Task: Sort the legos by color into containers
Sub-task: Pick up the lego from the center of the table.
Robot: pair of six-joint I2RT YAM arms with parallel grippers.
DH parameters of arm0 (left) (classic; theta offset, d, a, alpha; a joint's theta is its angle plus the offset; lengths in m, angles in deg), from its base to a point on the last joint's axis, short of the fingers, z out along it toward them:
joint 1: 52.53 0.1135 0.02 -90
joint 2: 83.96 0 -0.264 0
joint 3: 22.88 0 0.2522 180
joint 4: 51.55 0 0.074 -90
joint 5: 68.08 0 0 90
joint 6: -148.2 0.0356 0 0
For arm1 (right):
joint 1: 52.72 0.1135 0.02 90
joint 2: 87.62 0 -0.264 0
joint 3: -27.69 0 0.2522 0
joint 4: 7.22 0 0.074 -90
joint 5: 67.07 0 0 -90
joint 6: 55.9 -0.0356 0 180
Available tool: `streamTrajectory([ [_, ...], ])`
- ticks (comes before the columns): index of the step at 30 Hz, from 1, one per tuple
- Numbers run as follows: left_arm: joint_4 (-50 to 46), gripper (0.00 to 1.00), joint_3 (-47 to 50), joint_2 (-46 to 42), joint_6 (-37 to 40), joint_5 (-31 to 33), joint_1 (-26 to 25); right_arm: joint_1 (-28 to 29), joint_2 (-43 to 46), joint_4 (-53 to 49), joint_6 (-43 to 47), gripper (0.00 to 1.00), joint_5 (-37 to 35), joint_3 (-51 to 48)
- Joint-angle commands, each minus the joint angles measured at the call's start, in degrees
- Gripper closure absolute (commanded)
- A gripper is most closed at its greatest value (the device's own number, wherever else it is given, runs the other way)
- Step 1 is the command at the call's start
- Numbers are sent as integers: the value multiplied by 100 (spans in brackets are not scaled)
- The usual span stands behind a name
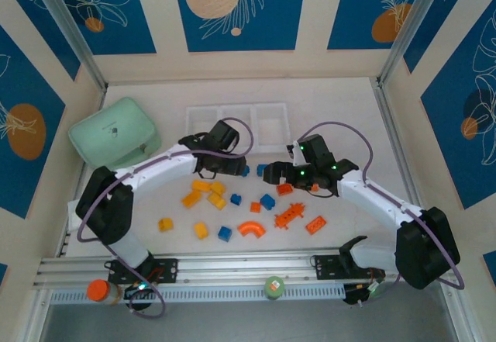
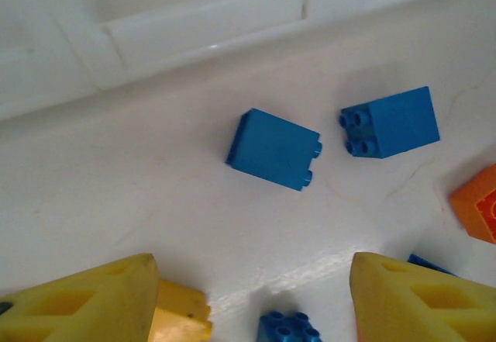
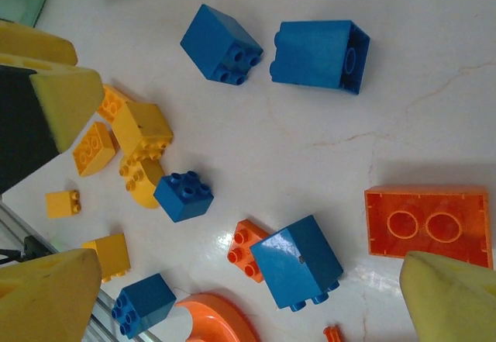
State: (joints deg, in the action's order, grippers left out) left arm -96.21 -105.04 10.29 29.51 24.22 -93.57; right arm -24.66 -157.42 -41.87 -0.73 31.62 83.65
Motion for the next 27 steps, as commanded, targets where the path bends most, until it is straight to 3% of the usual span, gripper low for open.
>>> streamTrajectory([
  [1,62,32,-56,353,-99,-88,9,-43,107,144,-57,1,204,-108],
  [8,150,26,-334,881,-32,-111,-220,-129,123,173,-25,1,220,-183],
  [15,-44,20,-719,1413,-17,332,-215,-238,225,175,0,1,260,-217],
  [21,-111,23,-1056,1813,115,365,-216,-309,325,120,20,1,283,-271],
  [27,-173,32,-1279,2010,205,375,-216,-387,406,120,13,1,318,-337],
])
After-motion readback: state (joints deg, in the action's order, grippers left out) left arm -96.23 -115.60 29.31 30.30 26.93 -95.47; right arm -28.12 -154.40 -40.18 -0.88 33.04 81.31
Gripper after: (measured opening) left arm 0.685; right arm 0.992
